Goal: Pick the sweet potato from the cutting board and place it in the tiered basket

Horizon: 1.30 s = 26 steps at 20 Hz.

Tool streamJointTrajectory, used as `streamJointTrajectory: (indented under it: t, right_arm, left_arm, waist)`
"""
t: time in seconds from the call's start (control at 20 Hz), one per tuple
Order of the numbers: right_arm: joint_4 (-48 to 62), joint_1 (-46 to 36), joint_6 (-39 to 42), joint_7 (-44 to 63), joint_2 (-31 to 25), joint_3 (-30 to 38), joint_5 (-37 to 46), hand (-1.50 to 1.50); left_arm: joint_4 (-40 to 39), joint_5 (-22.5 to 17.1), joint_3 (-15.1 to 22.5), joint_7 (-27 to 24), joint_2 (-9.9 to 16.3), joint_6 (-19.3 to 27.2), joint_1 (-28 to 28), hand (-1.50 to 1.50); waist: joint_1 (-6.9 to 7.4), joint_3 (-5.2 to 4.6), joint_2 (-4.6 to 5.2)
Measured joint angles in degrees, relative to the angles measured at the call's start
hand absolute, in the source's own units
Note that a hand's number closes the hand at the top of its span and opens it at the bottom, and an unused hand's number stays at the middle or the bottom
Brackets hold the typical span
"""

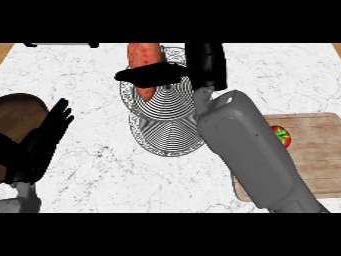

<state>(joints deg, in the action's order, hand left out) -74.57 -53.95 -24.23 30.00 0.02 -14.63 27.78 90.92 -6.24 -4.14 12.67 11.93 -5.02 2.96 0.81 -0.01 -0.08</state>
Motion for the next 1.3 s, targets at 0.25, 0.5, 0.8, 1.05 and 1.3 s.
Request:
streamJointTrajectory:
  t: [0.25, 0.5, 0.8, 1.05, 1.3]
  right_arm:
    - [-3.80, 1.16, -3.84, -1.09, -0.27, 6.16, -5.97, -1.50]
    - [-7.97, 2.80, -4.35, -1.54, -4.72, 13.59, -9.23, -1.50]
    - [-15.12, 8.79, -0.12, -1.27, -12.72, 22.02, -15.15, -1.50]
    - [-17.28, 12.73, 5.93, -2.58, -20.56, 30.90, -22.51, -1.50]
    - [-15.98, 17.02, 13.00, -6.22, -27.08, 38.95, -30.36, -1.50]
  left_arm:
    - [-0.37, 0.05, -0.58, 0.40, 0.21, 0.14, 1.02, 0.00]
    - [-0.34, 0.28, -0.83, 0.55, -0.09, 0.49, 1.13, 0.00]
    - [-0.49, 0.55, -0.78, 0.15, -0.44, 0.18, 0.47, 0.00]
    - [0.39, 0.76, -0.95, 0.77, -0.57, 0.42, 0.40, 0.00]
    - [0.02, 0.87, -1.24, 0.35, -0.67, 0.03, 0.26, 0.00]
  waist:
    - [-0.44, 0.02, 0.04]
    - [-0.90, 0.03, 0.02]
    - [-1.25, 0.03, -0.05]
    - [-1.21, 0.04, -0.02]
    - [-1.09, 0.04, 0.03]
